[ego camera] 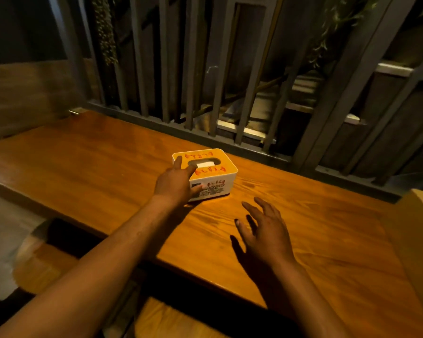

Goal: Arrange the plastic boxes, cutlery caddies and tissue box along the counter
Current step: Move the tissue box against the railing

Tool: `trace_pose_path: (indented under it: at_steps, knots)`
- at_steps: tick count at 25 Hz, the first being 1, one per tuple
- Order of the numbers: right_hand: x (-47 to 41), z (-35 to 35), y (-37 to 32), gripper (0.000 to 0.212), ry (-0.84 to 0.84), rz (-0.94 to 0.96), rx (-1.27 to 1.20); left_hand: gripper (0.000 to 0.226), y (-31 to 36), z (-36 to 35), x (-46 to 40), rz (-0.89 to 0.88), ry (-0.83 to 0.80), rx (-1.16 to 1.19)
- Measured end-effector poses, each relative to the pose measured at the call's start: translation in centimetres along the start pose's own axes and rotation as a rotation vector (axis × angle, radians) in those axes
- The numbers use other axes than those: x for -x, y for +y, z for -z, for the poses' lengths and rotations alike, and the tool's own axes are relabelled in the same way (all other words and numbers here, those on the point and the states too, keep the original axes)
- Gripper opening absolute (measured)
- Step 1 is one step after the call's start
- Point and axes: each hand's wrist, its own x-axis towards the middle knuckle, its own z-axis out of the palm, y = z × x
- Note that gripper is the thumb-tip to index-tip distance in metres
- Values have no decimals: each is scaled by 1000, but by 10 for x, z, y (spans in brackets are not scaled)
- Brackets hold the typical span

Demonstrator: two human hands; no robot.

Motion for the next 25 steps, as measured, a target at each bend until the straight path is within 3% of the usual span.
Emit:
trace_pose_path:
  at_steps: [6, 14, 19, 21, 24, 25]
  knots:
    - [32, 26, 17, 63, 104, 7, -76, 70, 75, -3, 76, -197, -46, 28]
    - [117, 94, 111, 58, 117, -175, 17, 73, 221, -20, 155, -300, -94, 15]
    - [163, 153, 175, 45, 219, -256, -5, 51, 303, -15, 188, -360, -47, 136]
    - [173, 160, 173, 46, 158, -209, -51, 51, 310, -15, 180, -346, -16, 84]
    - [187, 158, 167, 68, 68, -100, 73, 58, 315, -20, 190, -318, -124, 7]
    - [187, 160, 168, 66, 51, -82, 95, 59, 317, -21, 198, -303, -127, 1]
